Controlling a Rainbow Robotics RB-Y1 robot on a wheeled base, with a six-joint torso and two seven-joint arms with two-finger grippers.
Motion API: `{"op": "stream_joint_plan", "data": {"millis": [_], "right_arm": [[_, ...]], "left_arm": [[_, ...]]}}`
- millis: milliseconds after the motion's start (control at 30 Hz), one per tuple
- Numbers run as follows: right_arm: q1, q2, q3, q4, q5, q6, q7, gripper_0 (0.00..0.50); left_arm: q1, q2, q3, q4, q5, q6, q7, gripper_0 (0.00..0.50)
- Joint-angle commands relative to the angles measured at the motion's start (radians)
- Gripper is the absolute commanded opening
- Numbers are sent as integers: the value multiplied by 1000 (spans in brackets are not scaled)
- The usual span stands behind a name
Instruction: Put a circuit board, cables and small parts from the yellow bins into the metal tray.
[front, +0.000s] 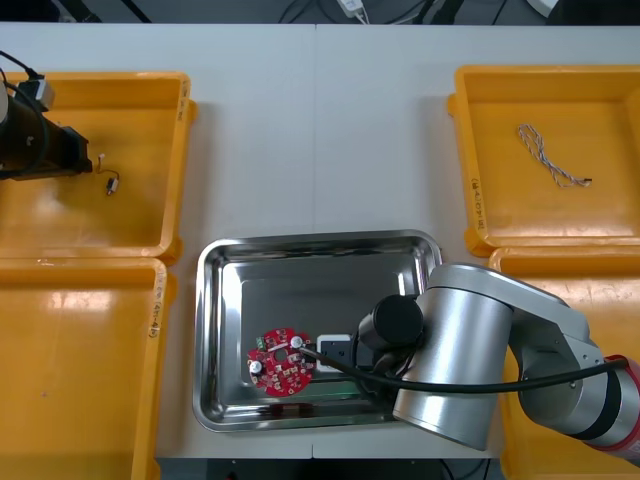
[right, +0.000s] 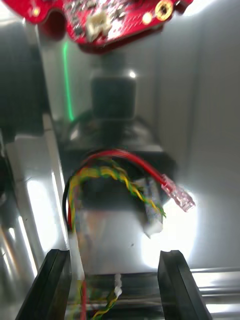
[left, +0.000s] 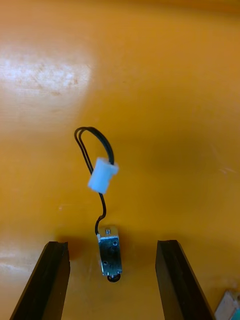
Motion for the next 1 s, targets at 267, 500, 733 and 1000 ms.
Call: {"op": "stream_joint_plan", "data": {"millis": [267, 500, 733, 1000], "right_arm": [[5, 16, -55, -61, -57, 47, -46, 500], [3, 17, -119, -89, -77, 103, -57, 500], [0, 14, -270, -123, -175, 146, -57, 500], [-35, -15, -492, -126, -353, 146, -60, 500]], "left_arm": [[7, -11, -25, -7, -6, -35, -78, 289], [7, -11, -25, -7, -5, -35, -78, 0], [7, -11, -25, -7, -3, -31, -75, 0], [7, 32, -8, -66, 1, 72, -71, 0]]}}
